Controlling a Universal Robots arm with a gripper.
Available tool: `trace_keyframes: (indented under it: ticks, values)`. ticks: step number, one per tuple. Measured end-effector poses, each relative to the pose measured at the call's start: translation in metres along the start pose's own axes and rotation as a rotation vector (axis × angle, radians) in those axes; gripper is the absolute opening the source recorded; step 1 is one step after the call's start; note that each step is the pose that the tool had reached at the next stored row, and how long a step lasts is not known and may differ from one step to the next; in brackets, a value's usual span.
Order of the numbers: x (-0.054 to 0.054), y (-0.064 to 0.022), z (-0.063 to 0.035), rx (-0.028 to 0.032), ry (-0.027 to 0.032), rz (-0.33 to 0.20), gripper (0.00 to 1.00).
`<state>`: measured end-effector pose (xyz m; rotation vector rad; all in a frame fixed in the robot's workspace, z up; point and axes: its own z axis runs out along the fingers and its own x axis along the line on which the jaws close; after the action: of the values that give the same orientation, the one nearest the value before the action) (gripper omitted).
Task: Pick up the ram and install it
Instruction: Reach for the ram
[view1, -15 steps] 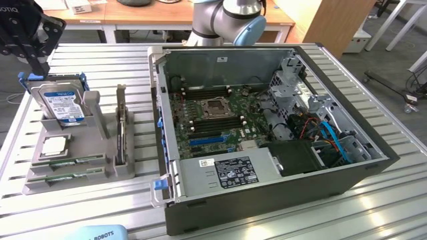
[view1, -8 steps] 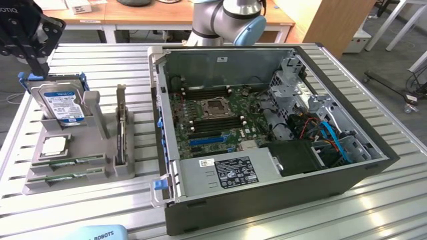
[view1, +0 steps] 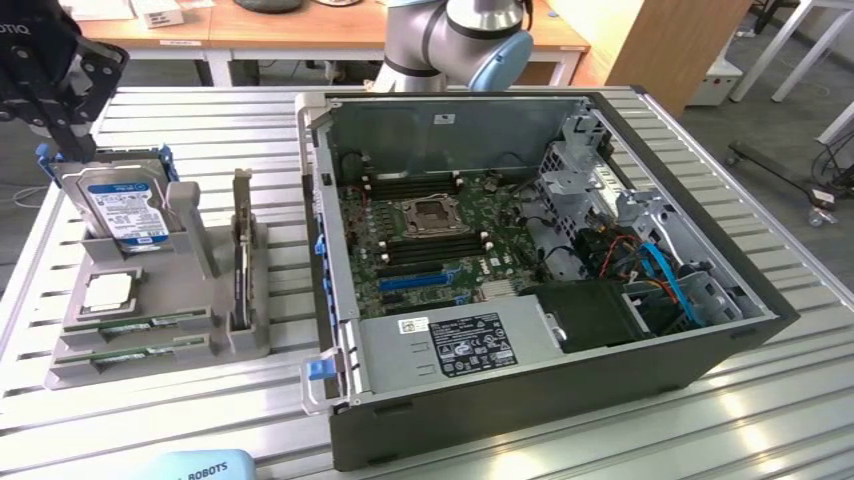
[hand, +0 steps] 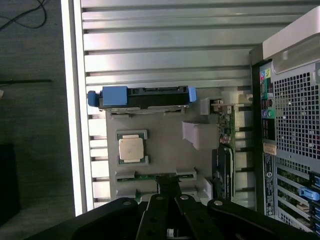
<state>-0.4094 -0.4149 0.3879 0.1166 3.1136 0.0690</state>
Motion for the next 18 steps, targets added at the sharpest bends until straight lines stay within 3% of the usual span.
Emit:
trace_keyframes:
  ticks: [18]
  values:
    - [-0.002, -0.0306, -0.0014, 0.0000, 0.0000, 0.000, 0.10]
